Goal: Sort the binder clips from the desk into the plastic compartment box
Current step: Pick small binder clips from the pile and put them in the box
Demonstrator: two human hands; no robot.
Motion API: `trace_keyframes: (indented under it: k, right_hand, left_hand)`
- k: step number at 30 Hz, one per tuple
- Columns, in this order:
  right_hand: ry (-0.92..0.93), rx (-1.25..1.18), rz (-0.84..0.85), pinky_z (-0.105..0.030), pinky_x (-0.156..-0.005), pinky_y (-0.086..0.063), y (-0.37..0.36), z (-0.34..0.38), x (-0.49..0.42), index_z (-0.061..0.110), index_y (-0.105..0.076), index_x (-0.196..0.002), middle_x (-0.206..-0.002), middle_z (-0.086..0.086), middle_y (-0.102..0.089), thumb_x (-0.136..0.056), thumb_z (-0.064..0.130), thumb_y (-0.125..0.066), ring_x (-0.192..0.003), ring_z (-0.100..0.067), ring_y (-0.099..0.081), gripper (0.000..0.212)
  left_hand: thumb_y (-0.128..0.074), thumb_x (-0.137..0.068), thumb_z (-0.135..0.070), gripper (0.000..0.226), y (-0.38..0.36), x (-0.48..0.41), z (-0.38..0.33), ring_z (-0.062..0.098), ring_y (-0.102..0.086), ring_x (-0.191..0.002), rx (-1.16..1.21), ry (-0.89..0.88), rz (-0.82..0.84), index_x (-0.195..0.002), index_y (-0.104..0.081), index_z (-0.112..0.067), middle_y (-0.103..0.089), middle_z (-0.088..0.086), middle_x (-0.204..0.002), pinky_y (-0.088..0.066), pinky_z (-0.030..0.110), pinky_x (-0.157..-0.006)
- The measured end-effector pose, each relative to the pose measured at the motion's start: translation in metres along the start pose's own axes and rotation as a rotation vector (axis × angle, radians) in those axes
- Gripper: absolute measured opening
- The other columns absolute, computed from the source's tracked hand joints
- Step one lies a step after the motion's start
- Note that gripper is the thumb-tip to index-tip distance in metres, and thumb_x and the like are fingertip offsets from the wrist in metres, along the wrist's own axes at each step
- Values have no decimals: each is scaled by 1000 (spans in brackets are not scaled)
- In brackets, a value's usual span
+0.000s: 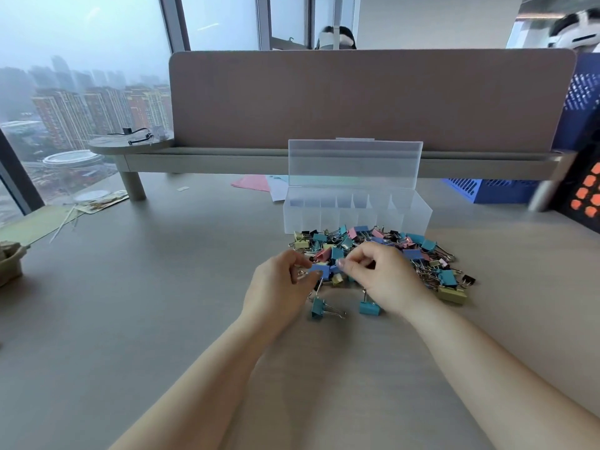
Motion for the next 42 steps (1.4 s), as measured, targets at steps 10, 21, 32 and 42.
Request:
trace_keyframes:
  k: [10, 21, 32, 42]
  right_hand:
    - [102, 650, 55, -26, -66, -44, -5, 11, 9, 29, -68, -94, -99, 9, -64, -88, 25, -46, -90, -17, -59, 23]
    - [111, 613, 121, -28, -72, -40, -13, 6, 9, 40, -59, -123, -119, 11, -59, -95, 37, -50, -109, -15, -57, 30]
    - [131, 610, 71, -27, -66, -38, -16, 11, 2, 33, -65, -100, -106, 10, -60, -94, 36, -52, -100, -16, -58, 15]
    - [146, 722, 141, -30, -70, -44, -24, 16, -16, 29, -69, -104, -106, 4, -66, -91, 43, -59, -100, -22, -60, 22]
  left_hand:
    - [-65, -80, -53, 42, -5, 4, -12, 19, -56, -103, -445, -1, 45, -109, -60, -23, -62, -3, -108, -38, 26, -70]
    - [-55, -91, -36, 21, -4, 8, -20, 13, -56, -98, -411, -177, 61, -109, -64, -35, -57, -11, -102, -39, 22, -68]
    - [-61, -78, -46, 23, -21, 2, -13, 19, -59, -87, -443, -29, 94, -88, -68, -26, -57, -8, -83, -39, 25, -60]
    - [-62, -83, -38, 14, -19, -1, -1, 17, -57, -89, -304, -43, 70, -92, -66, -27, -51, -10, -77, -35, 26, -60]
Point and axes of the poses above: each hand's wrist, its own x-axis away from the middle knuckle, its own y-axis out of the back of the hand, z = x × y, the point moved 6 cm from there along -x, towards the middle knuckle
